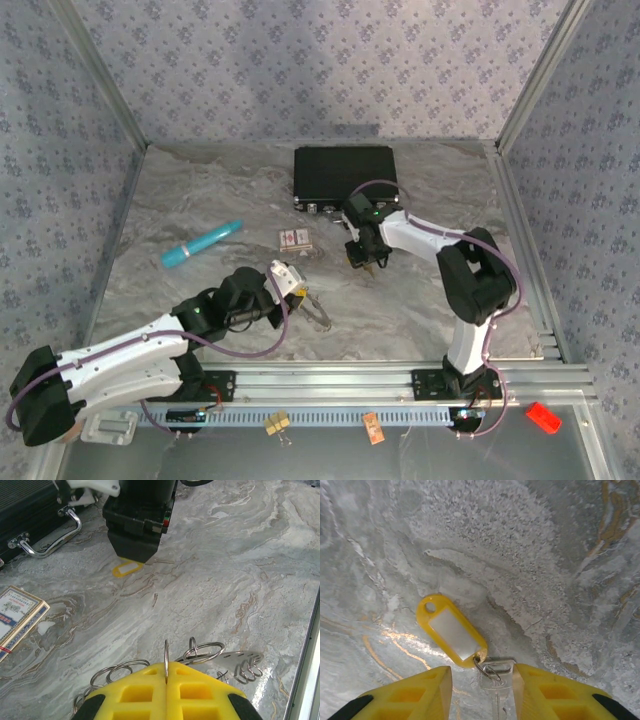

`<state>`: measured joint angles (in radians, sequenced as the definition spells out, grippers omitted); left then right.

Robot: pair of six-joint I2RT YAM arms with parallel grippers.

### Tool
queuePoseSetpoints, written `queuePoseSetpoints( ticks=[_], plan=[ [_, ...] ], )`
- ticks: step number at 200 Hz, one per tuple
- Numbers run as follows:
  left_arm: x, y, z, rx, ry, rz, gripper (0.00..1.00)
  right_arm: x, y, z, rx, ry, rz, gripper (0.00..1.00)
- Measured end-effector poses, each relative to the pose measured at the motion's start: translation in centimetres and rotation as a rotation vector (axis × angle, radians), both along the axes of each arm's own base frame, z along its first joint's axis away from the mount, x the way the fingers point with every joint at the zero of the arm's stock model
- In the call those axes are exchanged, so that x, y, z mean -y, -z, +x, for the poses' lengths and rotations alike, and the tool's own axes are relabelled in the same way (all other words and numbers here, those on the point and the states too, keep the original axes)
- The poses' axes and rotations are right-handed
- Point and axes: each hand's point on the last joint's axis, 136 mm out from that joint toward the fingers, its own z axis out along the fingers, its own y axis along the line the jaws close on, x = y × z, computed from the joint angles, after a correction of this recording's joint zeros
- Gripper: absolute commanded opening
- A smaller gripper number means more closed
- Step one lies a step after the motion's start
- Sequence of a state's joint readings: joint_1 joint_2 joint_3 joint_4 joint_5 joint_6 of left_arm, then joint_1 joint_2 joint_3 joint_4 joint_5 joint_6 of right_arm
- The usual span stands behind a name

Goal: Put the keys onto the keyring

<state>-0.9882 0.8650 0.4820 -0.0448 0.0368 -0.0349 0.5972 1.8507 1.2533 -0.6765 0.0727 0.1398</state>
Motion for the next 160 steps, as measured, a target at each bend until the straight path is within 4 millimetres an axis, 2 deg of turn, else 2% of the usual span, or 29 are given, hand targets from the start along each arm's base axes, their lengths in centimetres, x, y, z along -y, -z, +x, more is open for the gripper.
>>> queuePoseSetpoints(
  ticks=[23,85,129,160],
  plan=[
    [0.0,0.0,0.0,-0.001,0.000,0.001,0.00,-0.1,0.5,0.0,-0.012,-0.032,-0.058,0.36],
    [0.0,0.0,-0.1,-0.002,0.003,0.001,0.00,0.2,1.5,-0.3,-0.036,-0.073,-0.145,0.22],
    [0.0,0.0,-0.1,-0.002,0.003,0.001,0.00,0.6,1.4,-0.4,-0.036,-0.079,-0.172,0.01],
    [0.0,0.0,-0.1,-0.002,0.003,0.001,0.00,-0.2,0.6,-0.8,-0.016,-0.099,-0.161,0.00]
  ],
)
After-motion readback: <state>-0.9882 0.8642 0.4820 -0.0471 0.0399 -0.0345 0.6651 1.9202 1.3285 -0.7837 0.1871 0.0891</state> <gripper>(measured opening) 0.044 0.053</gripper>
